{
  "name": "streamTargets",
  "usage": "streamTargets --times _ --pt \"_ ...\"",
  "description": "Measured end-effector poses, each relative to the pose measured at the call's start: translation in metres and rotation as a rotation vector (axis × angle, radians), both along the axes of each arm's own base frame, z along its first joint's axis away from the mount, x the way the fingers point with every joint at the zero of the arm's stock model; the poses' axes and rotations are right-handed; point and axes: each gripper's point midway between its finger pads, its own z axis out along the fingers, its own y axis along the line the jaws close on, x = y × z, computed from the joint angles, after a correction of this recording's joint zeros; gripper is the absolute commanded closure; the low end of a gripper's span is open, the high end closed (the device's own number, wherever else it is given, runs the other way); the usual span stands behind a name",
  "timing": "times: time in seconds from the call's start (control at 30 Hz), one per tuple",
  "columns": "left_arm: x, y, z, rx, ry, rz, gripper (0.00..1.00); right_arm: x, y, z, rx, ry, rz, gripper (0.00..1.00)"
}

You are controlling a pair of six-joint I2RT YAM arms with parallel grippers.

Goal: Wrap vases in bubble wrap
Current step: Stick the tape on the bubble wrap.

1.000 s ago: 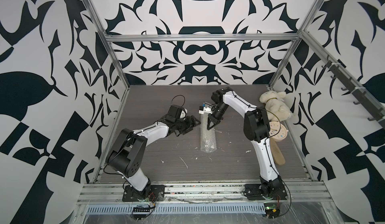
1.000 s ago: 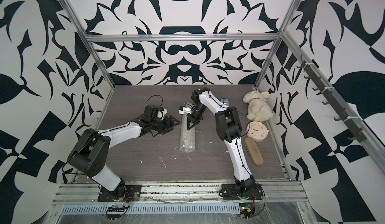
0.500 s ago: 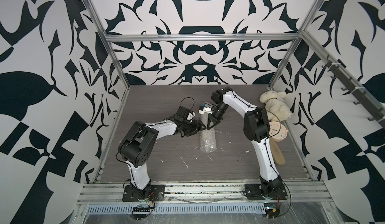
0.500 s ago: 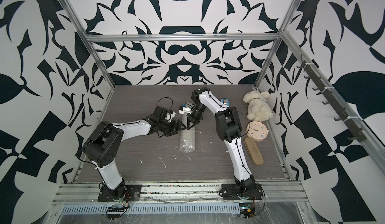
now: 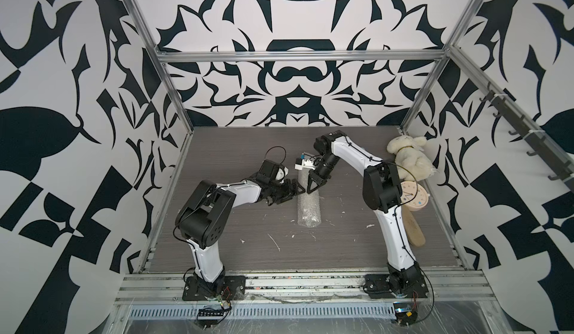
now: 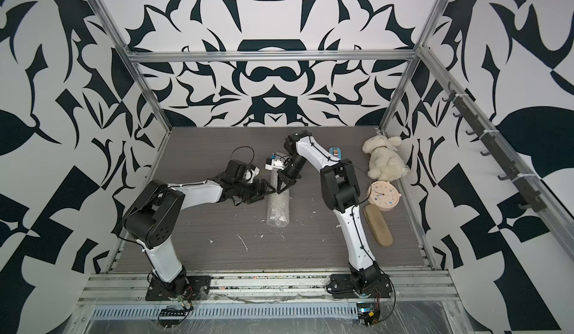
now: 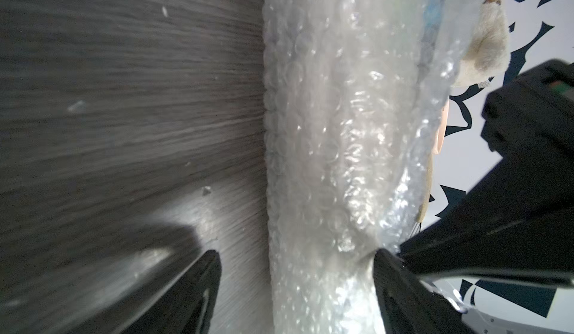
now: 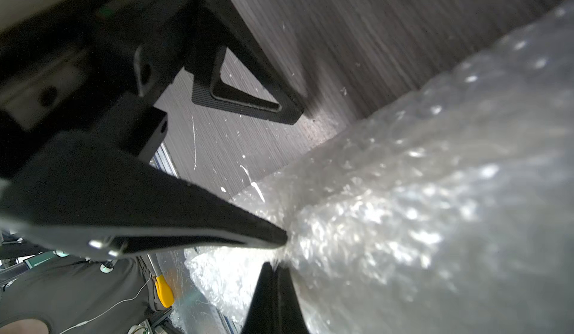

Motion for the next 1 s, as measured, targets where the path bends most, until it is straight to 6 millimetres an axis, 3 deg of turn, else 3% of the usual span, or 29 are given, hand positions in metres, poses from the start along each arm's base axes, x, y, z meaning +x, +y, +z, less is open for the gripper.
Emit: streamTargets --times 0.4,1.0 --pt "-0.001 0.024 -0.008 0.013 0.031 0.059 0.21 -0.003 0.001 -0.001 0.019 0.021 -0.008 1.00" --pt "0.009 0.009 -0.009 -0.062 0.043 0.045 0.23 -0.003 0.001 0.000 0.014 0.010 -0.026 1.00"
